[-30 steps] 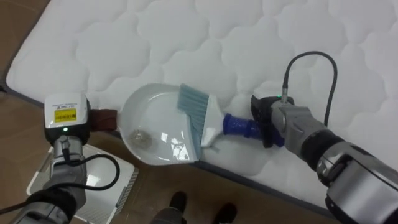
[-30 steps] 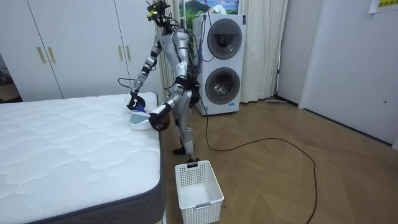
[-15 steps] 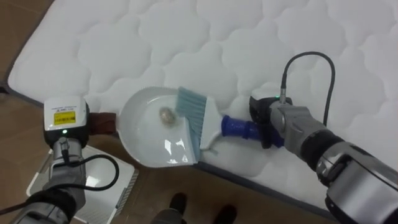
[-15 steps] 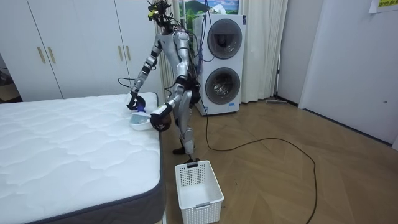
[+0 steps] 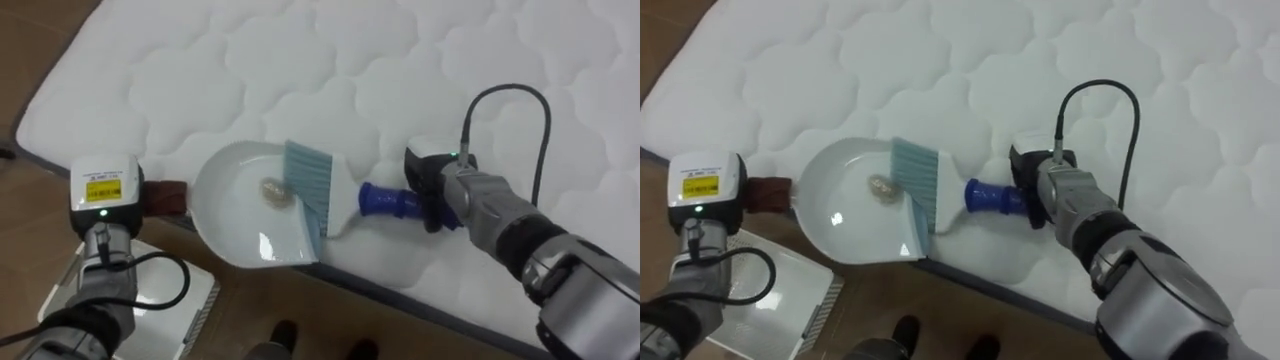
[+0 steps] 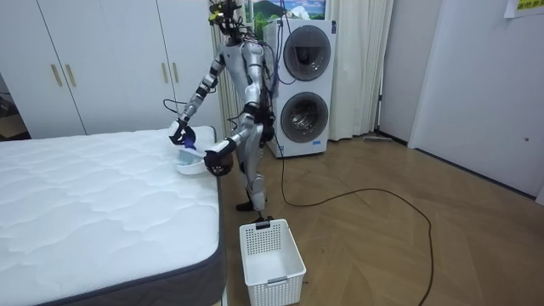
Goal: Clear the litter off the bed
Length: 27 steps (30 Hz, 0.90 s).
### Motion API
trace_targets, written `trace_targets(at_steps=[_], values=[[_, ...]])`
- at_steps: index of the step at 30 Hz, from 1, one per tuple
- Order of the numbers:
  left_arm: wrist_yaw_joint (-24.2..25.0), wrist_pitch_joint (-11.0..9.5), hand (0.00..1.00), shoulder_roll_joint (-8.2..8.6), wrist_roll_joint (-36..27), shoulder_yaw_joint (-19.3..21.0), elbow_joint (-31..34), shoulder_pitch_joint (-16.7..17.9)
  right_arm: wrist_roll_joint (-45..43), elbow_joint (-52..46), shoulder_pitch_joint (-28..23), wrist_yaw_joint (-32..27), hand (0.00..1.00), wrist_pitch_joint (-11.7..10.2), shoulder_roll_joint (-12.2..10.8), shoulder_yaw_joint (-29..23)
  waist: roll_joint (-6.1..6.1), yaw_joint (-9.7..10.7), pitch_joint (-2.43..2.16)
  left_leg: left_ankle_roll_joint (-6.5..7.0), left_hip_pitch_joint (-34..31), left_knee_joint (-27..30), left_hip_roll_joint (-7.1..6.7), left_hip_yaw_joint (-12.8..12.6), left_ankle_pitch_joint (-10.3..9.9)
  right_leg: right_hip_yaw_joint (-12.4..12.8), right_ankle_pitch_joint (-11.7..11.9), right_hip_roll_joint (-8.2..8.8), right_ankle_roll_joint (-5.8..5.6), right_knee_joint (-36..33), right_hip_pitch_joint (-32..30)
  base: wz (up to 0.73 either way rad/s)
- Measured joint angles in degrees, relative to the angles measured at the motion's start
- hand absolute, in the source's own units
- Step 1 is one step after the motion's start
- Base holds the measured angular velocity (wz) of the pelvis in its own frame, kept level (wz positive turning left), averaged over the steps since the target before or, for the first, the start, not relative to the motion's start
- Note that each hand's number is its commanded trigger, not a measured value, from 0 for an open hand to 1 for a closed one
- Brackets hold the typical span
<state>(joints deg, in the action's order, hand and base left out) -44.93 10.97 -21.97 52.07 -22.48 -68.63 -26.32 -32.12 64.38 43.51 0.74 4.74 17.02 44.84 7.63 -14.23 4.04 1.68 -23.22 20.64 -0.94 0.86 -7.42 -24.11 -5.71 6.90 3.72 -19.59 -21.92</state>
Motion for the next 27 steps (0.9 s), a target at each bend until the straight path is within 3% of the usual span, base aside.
trace_targets(at_steps=[3, 6, 9, 12, 15, 17, 19, 22, 25, 26, 27], values=[[-1.58, -0.59, 1.0, -0.98, -0.13, 0.79, 0.0, 2.06, 2.28, -0.51, -2.13, -0.48, 1.0, 0.02, 3.53, -2.02, 0.89, 0.26, -0.6, 0.02, 0.69, -0.1, 0.1, -0.6, -0.02, 0.38, 0.09, 0.04, -0.06, -0.03, 0.4, -0.07], [-3.4, -1.24, 1.0, -2.14, -0.26, 2.69, 0.11, 4.28, 2.68, -3.43, -5.13, -0.67, 1.0, 0.35, 7.22, -6.32, 1.04, 1.8, -0.71, 0.13, 1.32, -0.17, 0.08, -0.58, -0.1, 0.58, 0.09, 0.01, -0.16, 0.09, 1.04, 0.0], [-4.3, -1.24, 1.0, -3.51, -0.81, 7.22, 1.88, 7.55, 2.43, -9.22, -9.79, -1.06, 1.0, 1.38, 10.87, -12.13, 1.27, 3.71, -1.01, 0.14, 2.31, -0.94, 0.14, -1.0, -0.1, 1.62, 0.18, -0.21, -0.24, 0.27, 1.33, -0.12], [-4.79, -1.8, 1.0, -3.35, -0.84, 10.36, 4.88, 11.64, 2.56, -12.36, -14.42, -0.85, 1.0, 1.33, 11.52, -17.53, 1.32, 4.75, -1.25, 0.19, 4.56, -1.5, 0.3, -1.59, -0.17, 2.9, 0.38, -0.86, -0.49, 1.28, 3.33, -0.16], [-4.91, -2.3, 1.0, -2.72, -2.89, 11.23, 8.9, 16.45, 2.52, -16.42, -21.4, -0.82, 1.0, 1.77, 12.0, -21.68, 1.48, 6.65, -2.48, 0.2, 8.22, -3.37, 0.28, -1.76, -0.22, 2.89, 0.34, -1.08, -0.9, 2.79, 6.76, -0.03], [-4.9, -2.61, 1.0, -2.3, -3.14, 11.63, 10.8, 17.87, 1.66, -17.77, -23.42, -0.7, 1.0, 1.88, 12.0, -23.42, 1.53, 7.04, -2.69, 0.26, 9.93, -4.16, 0.32, -2.53, -0.25, 3.69, 0.34, -1.2, -1.03, 2.96, 7.73, -0.17], [-4.72, -2.94, 1.0, -1.81, -3.12, 12.66, 12.22, 19.13, 1.55, -20.51, -25.77, -0.71, 1.0, 2.0, 12.03, -25.07, 1.56, 7.44, -3.24, 0.28, 11.15, -5.04, 0.38, -3.24, -0.25, 4.67, 0.29, -1.42, -1.16, 3.09, 8.27, -0.23], [-4.11, -3.42, 1.0, -1.31, -5.79, 14.47, 15.93, 21.77, 3.4, -22.65, -28.3, -0.53, 1.0, 1.68, 12.11, -26.84, 1.4, 8.17, -3.67, 0.27, 13.53, -6.14, 0.77, -3.87, -0.32, 5.47, 0.69, -2.27, -1.29, 4.9, 10.63, -0.16], [-3.23, -3.93, 1.0, -0.36, -13.04, 15.46, 20.43, 24.89, 4.07, -24.9, -30.49, -0.16, 1.0, 2.22, 12.15, -28.56, 1.17, 8.25, -3.87, 0.06, 15.54, -6.97, 1.09, -4.31, -0.51, 6.06, 0.89, -2.89, -1.26, 6.01, 12.5, -0.11], [-2.67, -3.89, 1.0, 0.22, -14.63, 16.32, 21.69, 25.93, 4.88, -25.4, -31.28, -0.07, 0.91, 2.21, 12.16, -28.88, 1.06, 8.15, -3.91, -0.09, 16.28, -7.11, 1.25, -4.46, -0.71, 6.23, 0.9, -3.12, -1.25, 6.35, 13.29, -0.07], [-1.79, -3.9, 1.0, 0.93, -15.61, 17.46, 22.83, 26.73, 5.9, -25.62, -31.97, -0.03, 0.71, 2.12, 12.15, -29.7, 0.88, 8.13, -3.94, -0.17, 16.9, -7.22, 1.38, -4.46, -0.85, 6.24, 0.9, -3.34, -1.25, 6.83, 14.02, -0.05]])
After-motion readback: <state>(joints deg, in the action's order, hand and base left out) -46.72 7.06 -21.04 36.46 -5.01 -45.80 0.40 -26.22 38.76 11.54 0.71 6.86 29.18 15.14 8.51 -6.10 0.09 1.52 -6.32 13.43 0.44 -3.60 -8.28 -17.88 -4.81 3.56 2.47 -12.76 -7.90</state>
